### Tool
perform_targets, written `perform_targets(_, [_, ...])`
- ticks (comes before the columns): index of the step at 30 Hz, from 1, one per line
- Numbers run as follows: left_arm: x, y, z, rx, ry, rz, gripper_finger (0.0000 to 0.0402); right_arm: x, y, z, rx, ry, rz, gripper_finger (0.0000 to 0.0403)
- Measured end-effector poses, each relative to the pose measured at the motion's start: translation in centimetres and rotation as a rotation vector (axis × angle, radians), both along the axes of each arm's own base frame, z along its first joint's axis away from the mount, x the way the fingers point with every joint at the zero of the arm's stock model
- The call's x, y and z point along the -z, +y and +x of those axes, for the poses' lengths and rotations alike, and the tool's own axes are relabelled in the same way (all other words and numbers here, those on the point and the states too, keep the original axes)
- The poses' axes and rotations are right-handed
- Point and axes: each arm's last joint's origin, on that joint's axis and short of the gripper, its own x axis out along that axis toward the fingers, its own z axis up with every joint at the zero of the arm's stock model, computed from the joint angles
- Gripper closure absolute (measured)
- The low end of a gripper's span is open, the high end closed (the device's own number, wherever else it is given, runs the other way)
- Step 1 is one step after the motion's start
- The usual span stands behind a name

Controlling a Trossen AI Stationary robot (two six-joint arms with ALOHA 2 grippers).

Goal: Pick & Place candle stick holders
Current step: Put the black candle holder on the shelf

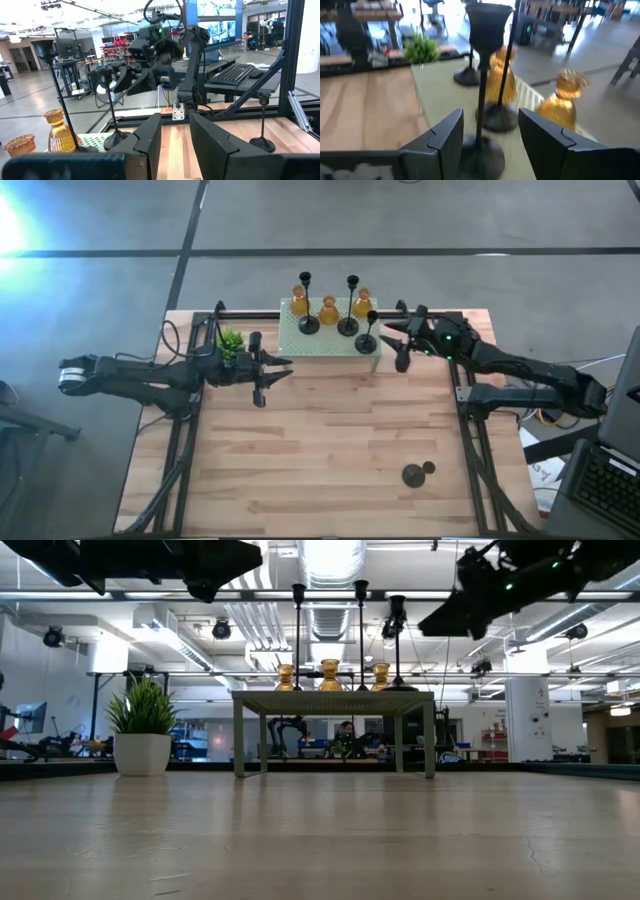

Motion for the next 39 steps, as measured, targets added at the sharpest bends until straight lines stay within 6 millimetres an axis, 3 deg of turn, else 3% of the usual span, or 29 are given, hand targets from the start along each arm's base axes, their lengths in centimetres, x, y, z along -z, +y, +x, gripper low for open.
perform_targets(5, [0.0,0.0,0.0,0.0,0.002,0.002,0.0294,-2.2,2.1,-2.9,-0.076,0.087,0.066,0.0238])
perform_targets(10, [0.0,0.0,0.0,0.0,0.002,0.003,0.0294,-4.0,5.1,-5.2,-0.284,0.09,0.133,0.0268])
perform_targets(15, [0.0,0.0,0.0,0.0,0.002,0.003,0.0294,-4.5,8.2,-4.9,-0.549,0.054,0.165,0.0301])
perform_targets(18, [0.0,0.0,0.0,-0.001,0.002,0.003,0.0294,-4.2,10.1,-3.7,-0.594,0.087,0.138,0.0319])
perform_targets(25, [0.0,0.0,0.0,0.001,0.002,-0.006,0.0294,-2.9,13.9,-3.0,-0.509,0.299,0.212,0.0352])
perform_targets(39, [0.0,0.0,0.0,-0.001,0.003,0.002,0.0294,-1.4,18.0,-6.5,-0.242,0.581,0.665,0.0372])
